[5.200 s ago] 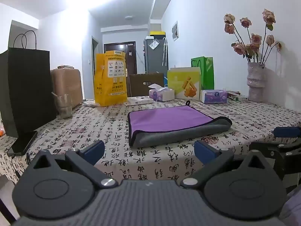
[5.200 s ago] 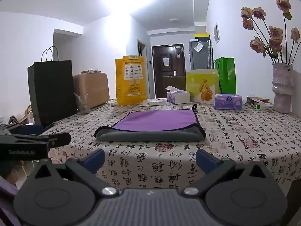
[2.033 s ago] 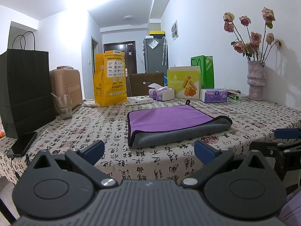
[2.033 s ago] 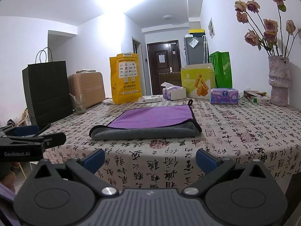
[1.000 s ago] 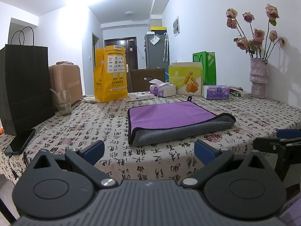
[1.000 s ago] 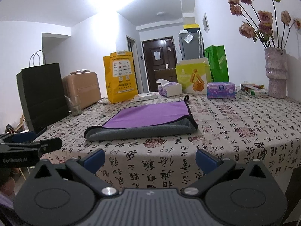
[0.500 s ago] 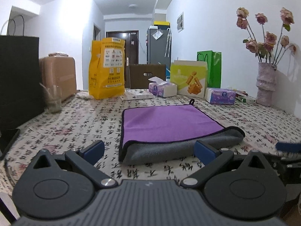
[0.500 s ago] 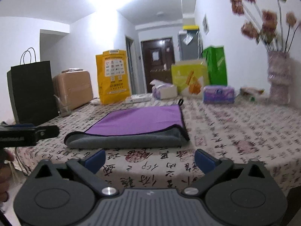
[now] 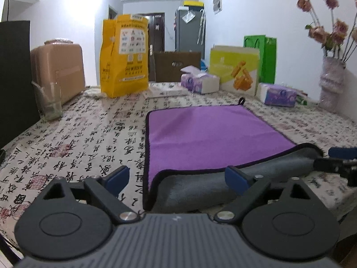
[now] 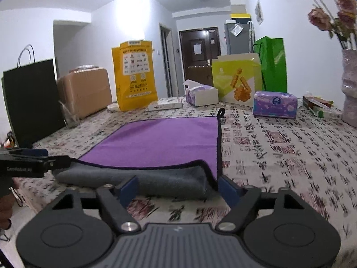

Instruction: Fold towel

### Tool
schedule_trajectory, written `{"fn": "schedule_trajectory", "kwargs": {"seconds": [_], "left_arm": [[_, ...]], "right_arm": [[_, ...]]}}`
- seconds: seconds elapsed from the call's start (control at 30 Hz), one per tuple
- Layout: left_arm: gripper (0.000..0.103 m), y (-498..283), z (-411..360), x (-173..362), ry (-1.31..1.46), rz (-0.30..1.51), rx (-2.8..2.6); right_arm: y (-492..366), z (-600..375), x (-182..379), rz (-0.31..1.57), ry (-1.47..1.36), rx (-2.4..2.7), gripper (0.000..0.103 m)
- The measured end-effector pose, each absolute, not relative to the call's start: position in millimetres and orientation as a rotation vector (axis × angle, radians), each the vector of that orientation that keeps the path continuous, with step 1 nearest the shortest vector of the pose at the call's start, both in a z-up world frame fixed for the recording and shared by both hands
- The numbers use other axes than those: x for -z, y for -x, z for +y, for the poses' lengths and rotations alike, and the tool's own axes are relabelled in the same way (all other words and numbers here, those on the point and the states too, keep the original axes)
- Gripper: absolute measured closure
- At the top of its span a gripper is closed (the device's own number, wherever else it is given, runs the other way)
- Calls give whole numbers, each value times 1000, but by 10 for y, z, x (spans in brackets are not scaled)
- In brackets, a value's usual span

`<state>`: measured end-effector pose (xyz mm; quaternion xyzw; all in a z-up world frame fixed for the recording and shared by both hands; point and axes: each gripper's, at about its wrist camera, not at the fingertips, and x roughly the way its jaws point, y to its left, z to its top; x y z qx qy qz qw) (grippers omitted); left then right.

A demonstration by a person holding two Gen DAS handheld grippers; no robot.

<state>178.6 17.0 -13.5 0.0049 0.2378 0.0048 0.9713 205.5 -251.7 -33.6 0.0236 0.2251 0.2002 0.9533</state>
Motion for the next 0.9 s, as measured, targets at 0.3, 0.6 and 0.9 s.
{"fn": "schedule_trajectory", "kwargs": {"seconds": [0.3, 0.6, 0.9], "left_arm": [[64, -2007, 312, 235, 59, 571, 40], [70, -1942, 387, 293, 60, 603, 44], [72, -1930, 331, 284, -2, 605, 56]], "right_arm": [[-2568, -2480, 396, 512, 14, -445, 57], [-2604, -2540, 491, 553, 23, -465, 74], [-2563, -2536, 488, 556, 41, -472, 76]]}}
